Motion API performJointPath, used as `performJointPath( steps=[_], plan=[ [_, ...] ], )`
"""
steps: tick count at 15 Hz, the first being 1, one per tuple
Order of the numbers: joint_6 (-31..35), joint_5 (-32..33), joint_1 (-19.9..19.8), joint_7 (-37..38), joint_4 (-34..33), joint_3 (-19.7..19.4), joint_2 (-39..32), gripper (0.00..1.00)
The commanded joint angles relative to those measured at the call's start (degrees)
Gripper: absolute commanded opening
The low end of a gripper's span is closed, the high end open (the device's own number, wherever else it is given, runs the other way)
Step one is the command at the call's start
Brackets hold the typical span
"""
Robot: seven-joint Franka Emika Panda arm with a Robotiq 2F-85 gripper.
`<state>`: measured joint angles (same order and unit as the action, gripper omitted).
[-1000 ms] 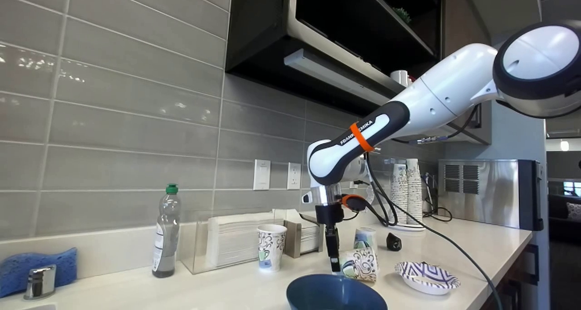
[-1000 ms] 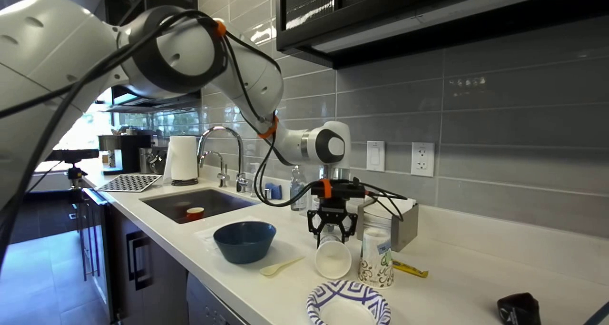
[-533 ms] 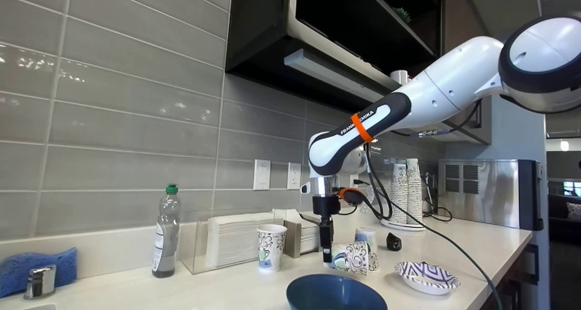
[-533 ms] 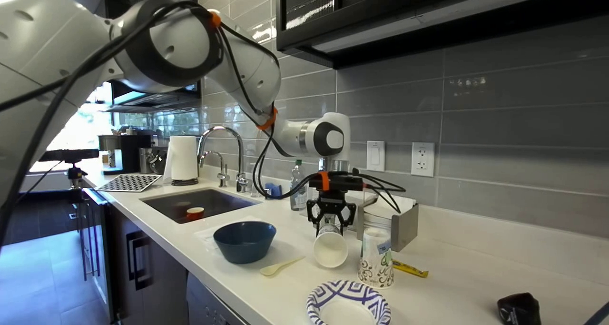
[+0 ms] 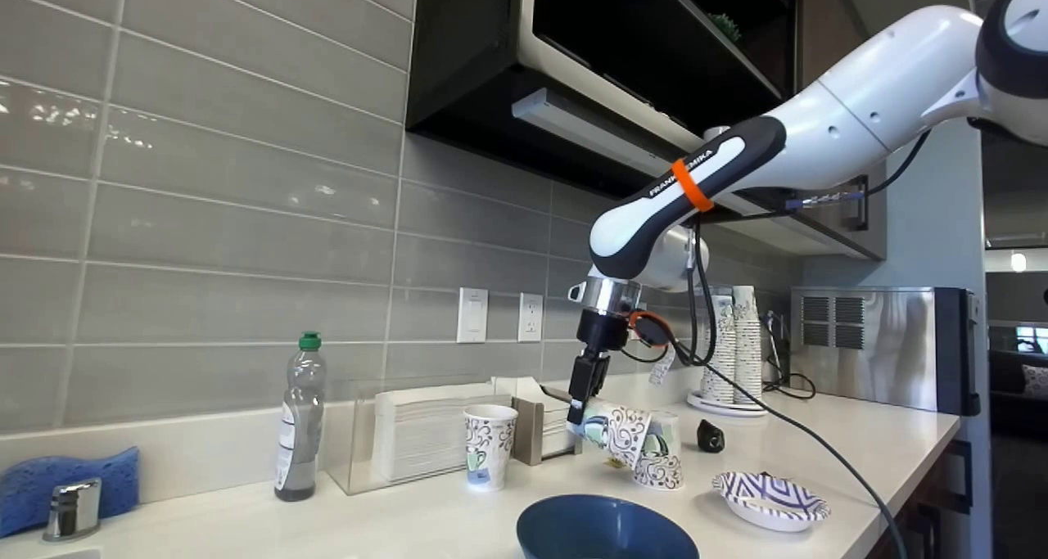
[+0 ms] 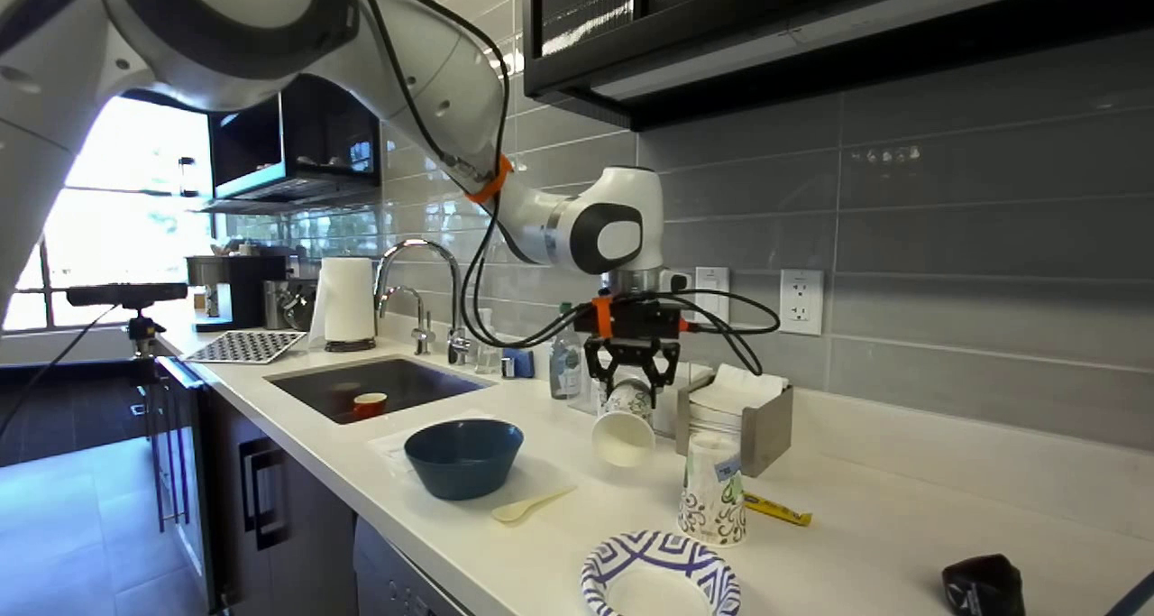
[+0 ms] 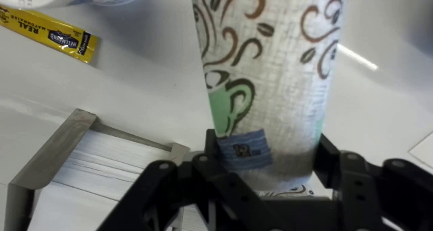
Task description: Move the paper cup on the right slightly to the left and then turn the paper cup in the middle over
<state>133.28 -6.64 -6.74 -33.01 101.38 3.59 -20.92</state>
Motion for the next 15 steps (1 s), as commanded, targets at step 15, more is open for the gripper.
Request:
performJointPath(
  steps=[15],
  plan=[
    [49.3, -33.2, -5.9, -11.9, 29.2, 12.0, 12.3, 0.41]
  ],
)
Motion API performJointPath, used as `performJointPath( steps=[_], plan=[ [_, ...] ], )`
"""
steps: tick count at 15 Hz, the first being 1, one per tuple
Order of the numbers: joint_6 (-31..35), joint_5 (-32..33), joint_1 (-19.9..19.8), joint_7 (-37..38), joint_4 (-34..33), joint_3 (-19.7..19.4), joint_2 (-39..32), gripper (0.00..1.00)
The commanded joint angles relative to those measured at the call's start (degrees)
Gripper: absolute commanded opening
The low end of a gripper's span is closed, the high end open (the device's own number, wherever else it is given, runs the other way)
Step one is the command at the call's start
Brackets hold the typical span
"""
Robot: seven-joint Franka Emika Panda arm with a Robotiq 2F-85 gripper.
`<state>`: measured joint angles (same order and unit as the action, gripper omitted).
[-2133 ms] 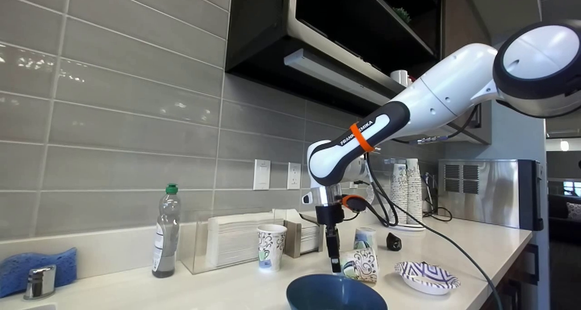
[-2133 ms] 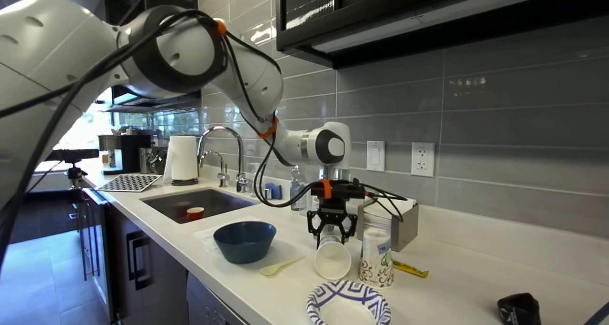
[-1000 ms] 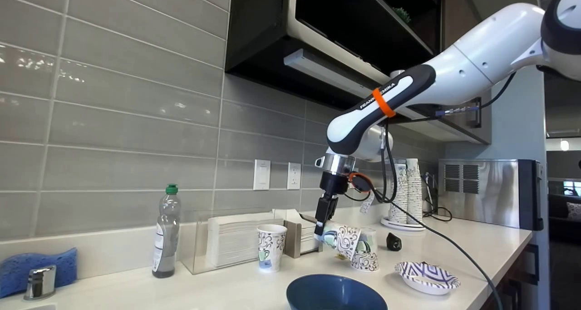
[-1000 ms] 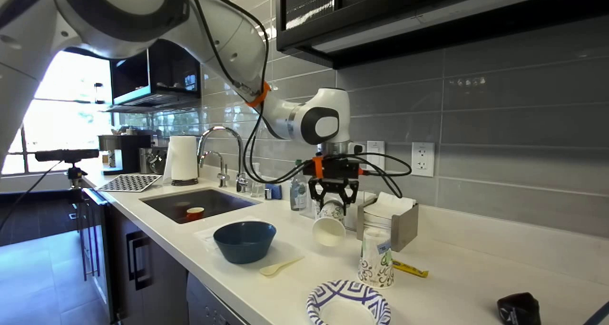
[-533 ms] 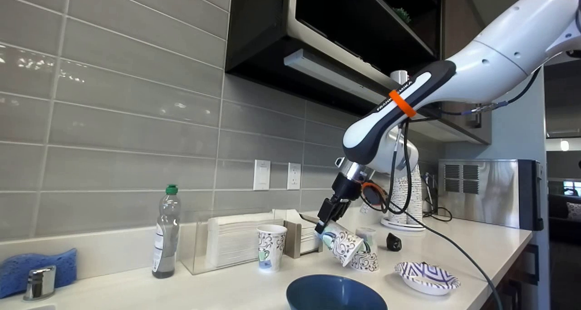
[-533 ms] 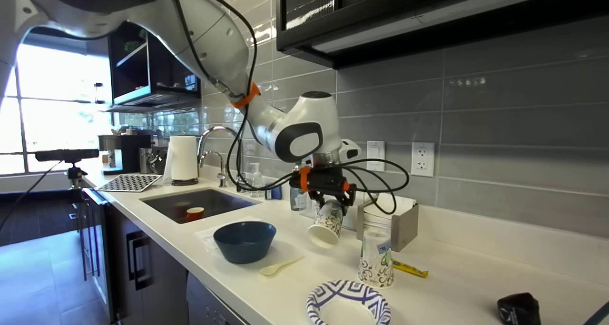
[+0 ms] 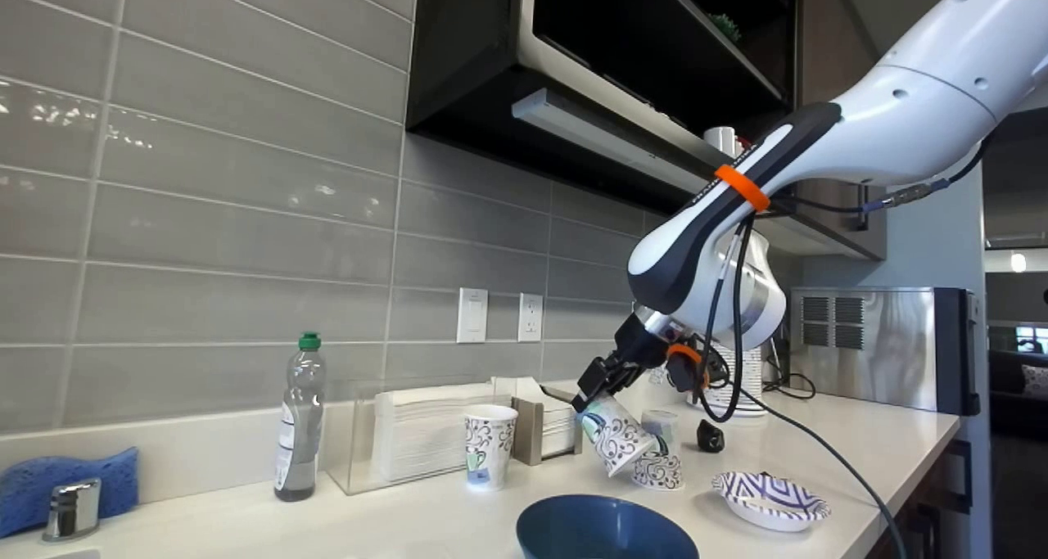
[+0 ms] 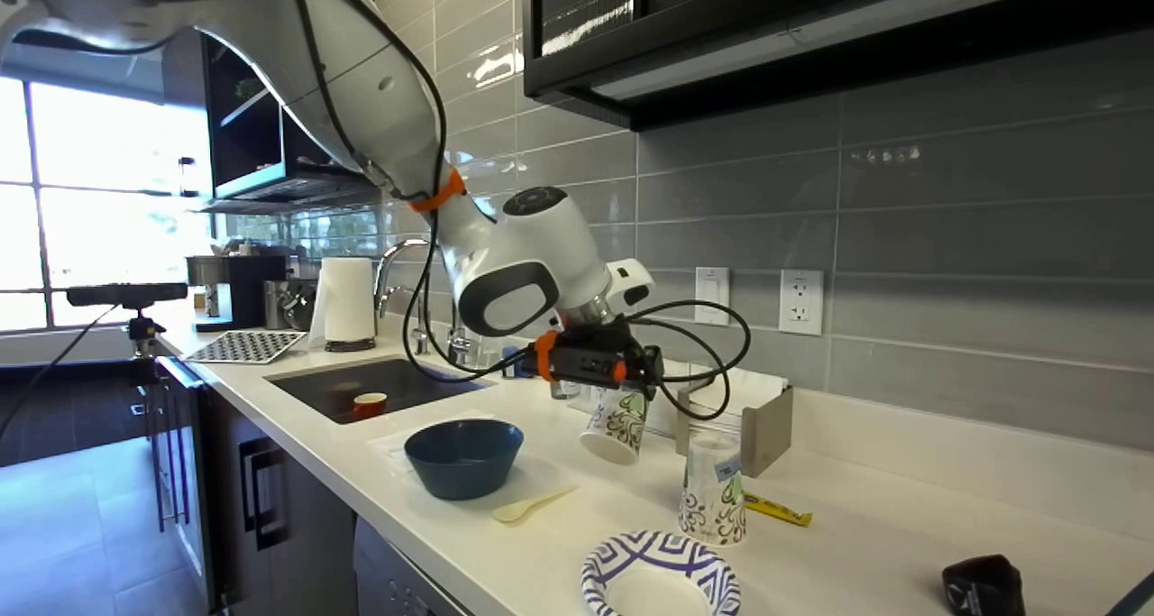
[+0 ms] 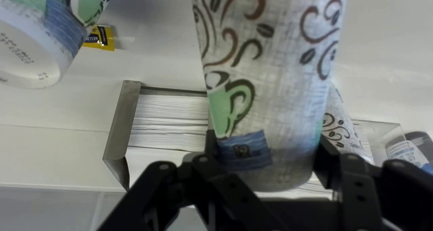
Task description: Move the paper cup on the right slightly to the left and then turn the paper cup in the middle over
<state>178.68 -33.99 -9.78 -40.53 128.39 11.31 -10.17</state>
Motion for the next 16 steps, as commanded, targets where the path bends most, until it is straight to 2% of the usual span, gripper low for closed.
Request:
performJointPath(
  steps=[1, 2, 6, 13, 16],
  plan=[
    [5.1, -7.4, -3.8, -5.4, 2.1, 5.7, 1.3, 0.41],
    [6.2, -10.2, -6.0, -7.6, 1.0, 8.8, 1.0, 0.41],
    [8.7, -13.3, -12.3, -9.8, -0.3, 15.4, -0.1, 0.41],
    [10.1, -13.0, -25.3, -13.1, -1.5, 27.4, -4.6, 0.41],
    [13.2, -11.8, -31.4, -13.8, -1.4, 34.0, -7.5, 0.41]
  ],
)
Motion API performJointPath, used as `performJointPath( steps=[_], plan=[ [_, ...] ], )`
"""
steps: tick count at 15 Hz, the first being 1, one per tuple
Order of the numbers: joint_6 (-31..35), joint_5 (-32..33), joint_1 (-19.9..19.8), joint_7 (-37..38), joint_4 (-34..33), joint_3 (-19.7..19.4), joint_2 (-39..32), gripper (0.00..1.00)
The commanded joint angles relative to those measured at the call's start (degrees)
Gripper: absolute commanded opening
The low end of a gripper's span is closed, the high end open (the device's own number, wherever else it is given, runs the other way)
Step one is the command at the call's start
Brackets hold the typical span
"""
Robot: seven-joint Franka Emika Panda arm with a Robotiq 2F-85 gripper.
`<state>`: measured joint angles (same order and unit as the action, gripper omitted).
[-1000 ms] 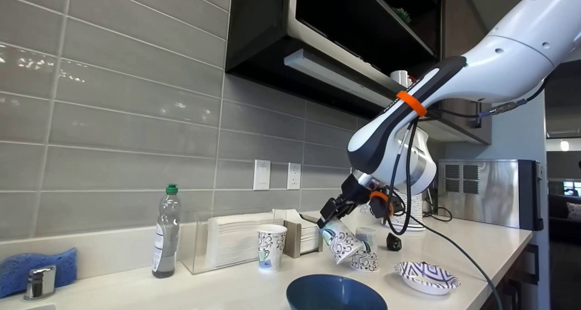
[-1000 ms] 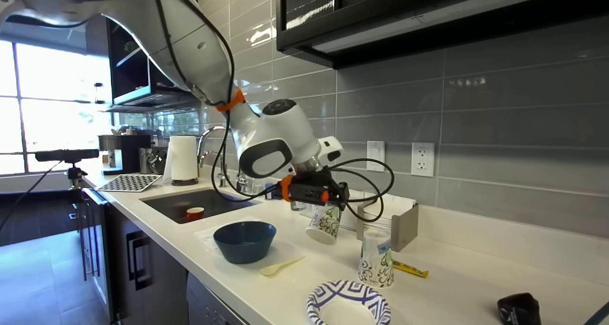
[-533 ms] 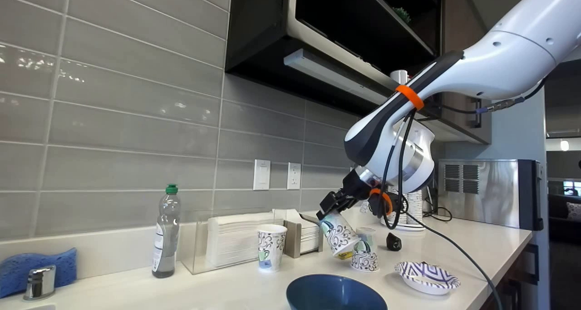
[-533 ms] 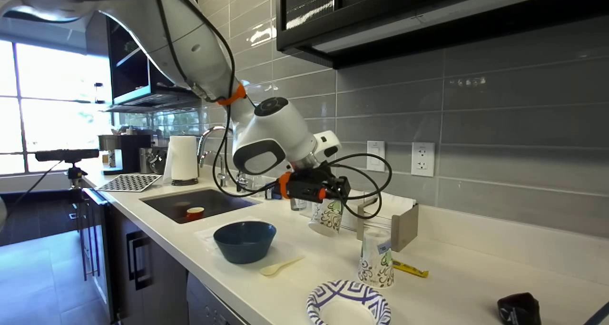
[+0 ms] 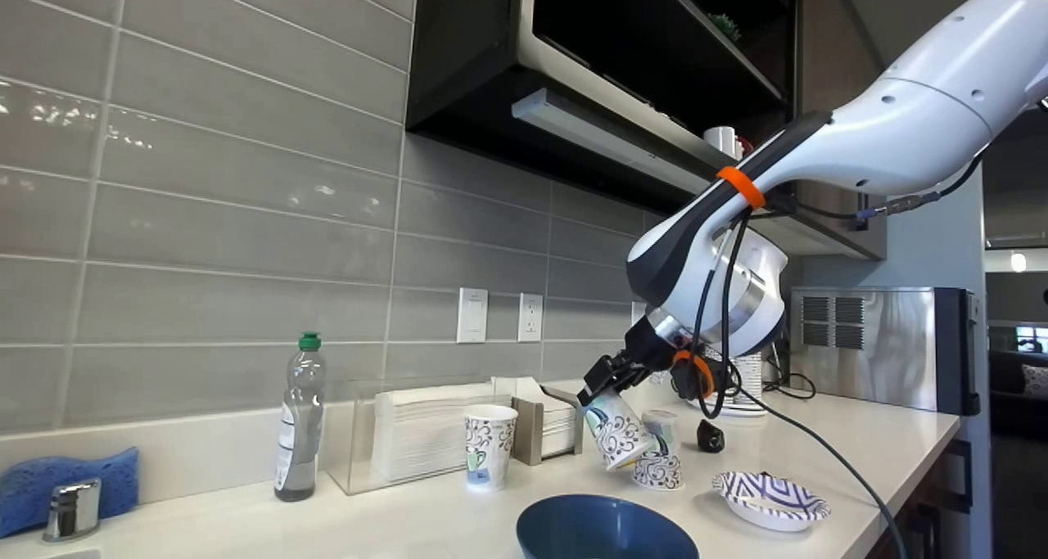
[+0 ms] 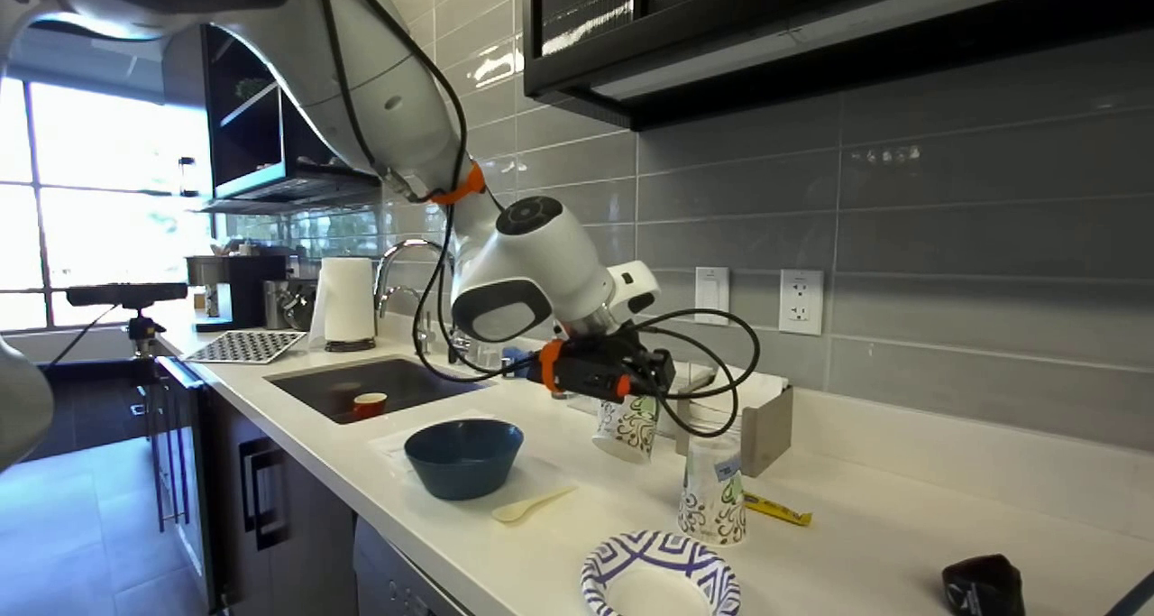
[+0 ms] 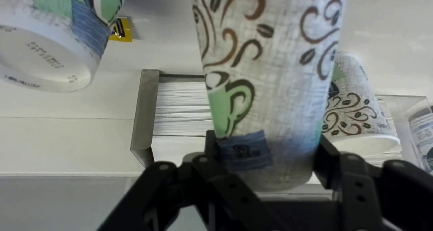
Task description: Move the paper cup on the right slightly to the left and then turn the paper cup in the middle over
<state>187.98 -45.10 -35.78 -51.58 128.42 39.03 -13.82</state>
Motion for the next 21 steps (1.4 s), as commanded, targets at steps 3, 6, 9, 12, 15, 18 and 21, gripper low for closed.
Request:
performJointPath(
  steps=[3, 6, 9, 12, 15, 18, 21],
  plan=[
    [10.8, 2.6, -12.5, -1.4, -0.6, 14.5, -8.3, 0.41],
    [17.2, 7.9, -19.2, 0.6, 1.6, 21.3, -13.1, 0.41],
    [22.2, 13.3, -23.7, 1.2, 4.5, 24.8, -16.9, 0.41],
    [25.1, 17.0, -26.5, 1.3, 6.7, 26.1, -20.0, 0.41],
    [24.5, 27.1, -25.1, 11.7, 9.5, 21.4, -17.7, 0.41],
    [25.2, 39.0, -23.5, 22.2, 10.5, 16.9, -17.2, 0.41],
    [25.6, 50.8, -20.0, 34.1, 10.6, 9.6, -14.5, 0.91]
  ],
)
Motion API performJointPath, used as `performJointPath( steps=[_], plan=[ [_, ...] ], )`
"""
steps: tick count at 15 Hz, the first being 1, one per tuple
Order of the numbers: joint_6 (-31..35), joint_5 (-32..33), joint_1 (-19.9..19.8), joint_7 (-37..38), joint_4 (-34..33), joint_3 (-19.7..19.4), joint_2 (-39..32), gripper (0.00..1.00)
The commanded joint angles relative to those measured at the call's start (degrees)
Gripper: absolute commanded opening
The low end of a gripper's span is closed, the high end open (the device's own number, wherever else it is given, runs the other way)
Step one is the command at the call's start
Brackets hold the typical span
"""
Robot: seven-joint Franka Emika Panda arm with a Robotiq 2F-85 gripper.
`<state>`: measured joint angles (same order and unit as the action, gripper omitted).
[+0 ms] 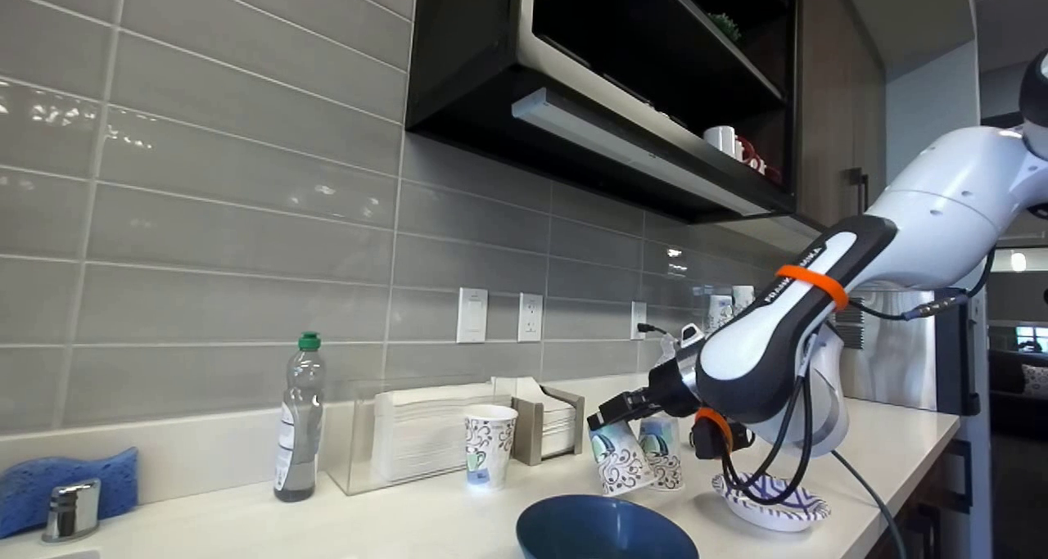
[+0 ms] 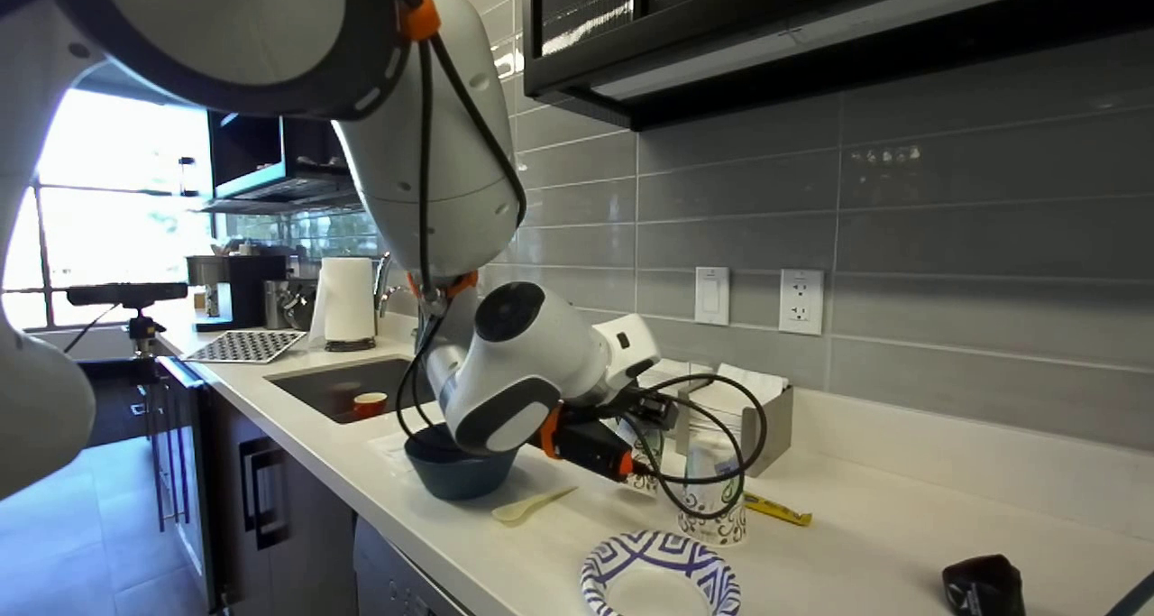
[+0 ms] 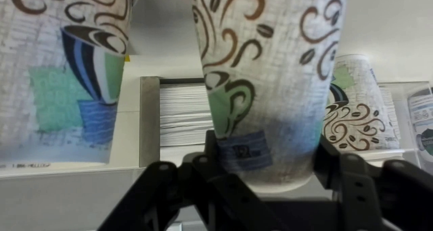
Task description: Move the paper cup on the right slightly to the left and then turn the paper cup in the middle over
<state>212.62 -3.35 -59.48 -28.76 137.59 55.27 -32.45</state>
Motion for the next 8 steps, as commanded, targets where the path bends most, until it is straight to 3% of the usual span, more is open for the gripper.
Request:
performJointPath(
  steps=[1, 2, 4, 5, 8],
  plan=[
    [1.4, 12.5, 5.3, 15.2, 1.7, -9.4, 5.7, 0.92],
    [1.5, 15.2, 6.5, 18.2, 1.9, -11.6, 6.8, 0.98],
    [1.1, 19.1, 9.6, 23.4, 2.5, -15.7, 10.0, 1.0],
    [0.0, 15.3, 5.4, 18.4, 3.3, -10.3, 9.5, 1.0],
    [-1.7, 15.5, 5.2, 20.0, 4.9, -9.5, 14.1, 1.0]
  ],
)
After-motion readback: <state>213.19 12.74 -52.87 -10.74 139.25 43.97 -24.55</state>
